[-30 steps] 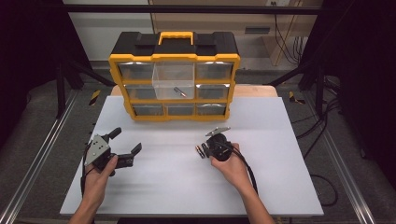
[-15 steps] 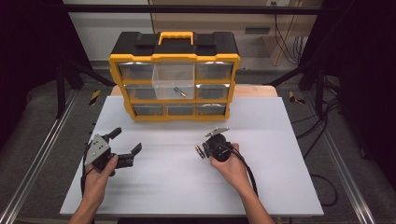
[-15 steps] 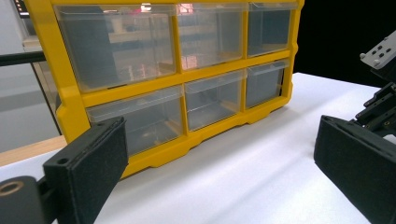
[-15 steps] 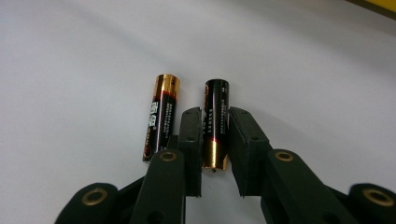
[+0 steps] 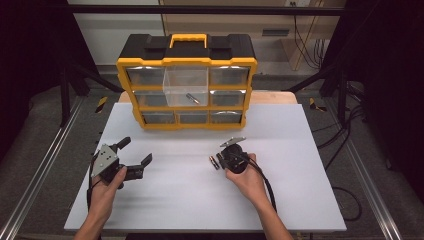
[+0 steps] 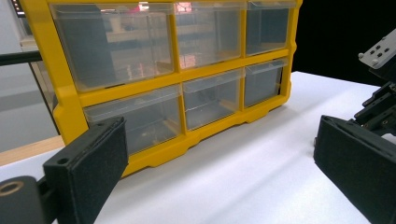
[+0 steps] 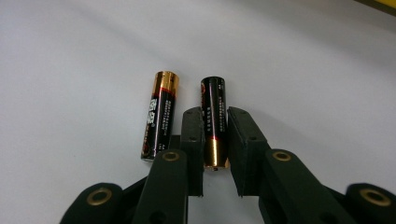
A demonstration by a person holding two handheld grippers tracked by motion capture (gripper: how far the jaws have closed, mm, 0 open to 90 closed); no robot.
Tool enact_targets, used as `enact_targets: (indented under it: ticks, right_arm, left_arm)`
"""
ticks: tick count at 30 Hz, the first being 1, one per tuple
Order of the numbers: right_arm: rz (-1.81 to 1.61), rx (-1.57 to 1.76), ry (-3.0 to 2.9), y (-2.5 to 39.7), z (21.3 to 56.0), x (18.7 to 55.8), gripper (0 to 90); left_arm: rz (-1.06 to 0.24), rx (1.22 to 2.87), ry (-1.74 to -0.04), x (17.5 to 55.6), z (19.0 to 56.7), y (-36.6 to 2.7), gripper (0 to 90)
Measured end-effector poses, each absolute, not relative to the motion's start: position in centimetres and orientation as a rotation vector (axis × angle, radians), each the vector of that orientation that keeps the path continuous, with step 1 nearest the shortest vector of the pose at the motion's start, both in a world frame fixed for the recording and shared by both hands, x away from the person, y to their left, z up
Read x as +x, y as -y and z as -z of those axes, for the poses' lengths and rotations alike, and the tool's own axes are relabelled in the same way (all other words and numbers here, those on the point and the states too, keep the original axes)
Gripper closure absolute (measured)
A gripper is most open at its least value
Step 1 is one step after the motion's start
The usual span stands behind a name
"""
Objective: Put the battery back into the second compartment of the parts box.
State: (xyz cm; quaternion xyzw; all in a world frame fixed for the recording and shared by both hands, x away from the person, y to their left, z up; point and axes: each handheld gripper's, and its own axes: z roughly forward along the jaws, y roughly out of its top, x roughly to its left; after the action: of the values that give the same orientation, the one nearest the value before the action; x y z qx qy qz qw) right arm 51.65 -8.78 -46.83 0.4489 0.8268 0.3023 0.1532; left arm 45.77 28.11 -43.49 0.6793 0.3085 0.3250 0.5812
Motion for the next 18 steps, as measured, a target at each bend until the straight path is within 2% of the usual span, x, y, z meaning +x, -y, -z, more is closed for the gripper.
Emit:
enact_targets:
  ticks: [18]
  right_arm:
    - [-0.99, 1.261, -2.294, 10.4, 45.9, 51.6, 77.2]
  left_arm:
    - [-0.755, 1.581, -0.723, 45.8, 43.5, -28.1, 2.6]
